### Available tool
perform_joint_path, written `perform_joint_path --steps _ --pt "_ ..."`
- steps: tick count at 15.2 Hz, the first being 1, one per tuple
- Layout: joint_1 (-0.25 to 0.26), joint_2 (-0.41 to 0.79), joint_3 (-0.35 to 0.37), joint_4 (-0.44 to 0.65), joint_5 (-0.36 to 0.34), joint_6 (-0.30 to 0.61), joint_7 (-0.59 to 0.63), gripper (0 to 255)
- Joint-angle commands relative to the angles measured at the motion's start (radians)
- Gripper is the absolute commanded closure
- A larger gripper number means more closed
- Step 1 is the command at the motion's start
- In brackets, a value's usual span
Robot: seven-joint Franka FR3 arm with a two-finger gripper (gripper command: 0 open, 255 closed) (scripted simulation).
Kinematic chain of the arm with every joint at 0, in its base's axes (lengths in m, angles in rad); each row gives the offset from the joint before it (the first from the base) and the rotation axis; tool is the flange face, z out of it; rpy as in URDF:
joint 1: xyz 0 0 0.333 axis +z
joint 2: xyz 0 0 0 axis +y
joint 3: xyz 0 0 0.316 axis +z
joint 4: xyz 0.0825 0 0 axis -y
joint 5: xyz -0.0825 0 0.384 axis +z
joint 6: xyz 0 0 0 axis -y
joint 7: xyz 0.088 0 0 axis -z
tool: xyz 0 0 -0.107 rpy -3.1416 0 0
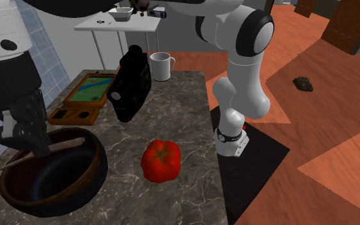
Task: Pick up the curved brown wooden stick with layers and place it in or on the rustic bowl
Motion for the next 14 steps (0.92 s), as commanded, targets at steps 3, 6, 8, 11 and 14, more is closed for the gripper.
perform_joint_path --steps 3,6,8,11,14 --pt "0.002 -0.022 0.001 -0.065 -0.001 0.044 0.000 255" --pt "0.002 -0.021 0.001 -0.064 -0.001 0.044 0.000 255" --pt "0.002 -0.021 0.001 -0.064 -0.001 0.044 0.000 255" --pt "0.002 -0.021 0.001 -0.064 -0.001 0.044 0.000 0" --pt "0.002 -0.021 0.001 -0.064 -0.001 0.044 0.000 0"
